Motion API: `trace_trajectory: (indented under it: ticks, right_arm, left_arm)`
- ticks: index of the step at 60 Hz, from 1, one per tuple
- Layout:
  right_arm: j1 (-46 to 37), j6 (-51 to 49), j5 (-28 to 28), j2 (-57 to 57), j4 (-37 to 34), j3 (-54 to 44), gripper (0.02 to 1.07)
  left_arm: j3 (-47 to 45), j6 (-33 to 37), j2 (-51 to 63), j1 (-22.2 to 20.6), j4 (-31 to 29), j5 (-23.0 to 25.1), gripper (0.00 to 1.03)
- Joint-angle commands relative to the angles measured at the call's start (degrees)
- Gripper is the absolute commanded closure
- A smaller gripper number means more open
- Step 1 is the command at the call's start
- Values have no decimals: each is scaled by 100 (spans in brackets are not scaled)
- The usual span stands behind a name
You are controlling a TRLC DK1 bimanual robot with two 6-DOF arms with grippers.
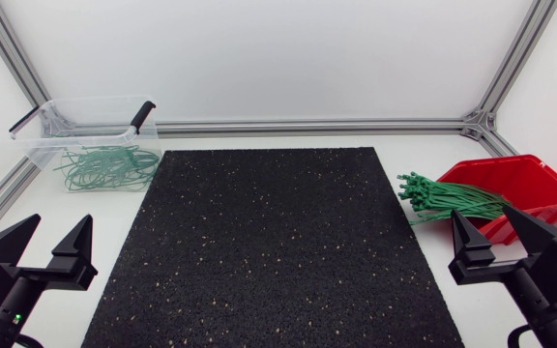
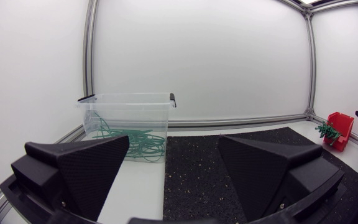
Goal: Take a green cable tie from the red box, thread the tail through the head to close it, then place it in the transparent bin on the left.
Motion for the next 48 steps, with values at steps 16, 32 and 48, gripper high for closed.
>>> trace_trajectory:
  ticks: [16, 32, 48]
  right_arm:
    - [-14, -106, 40, -62, 43, -119, 6]
    - [-119, -106, 40, -10, -204, 505, 6]
    - [-260, -106, 40, 1115, -784, 1718, 6]
  left_arm:
    - [-235, -124, -32, -41, -73, -23, 3]
    - [-235, -124, -32, -59, -73, -23, 3]
    - [-235, -124, -32, -59, -82, -23, 3]
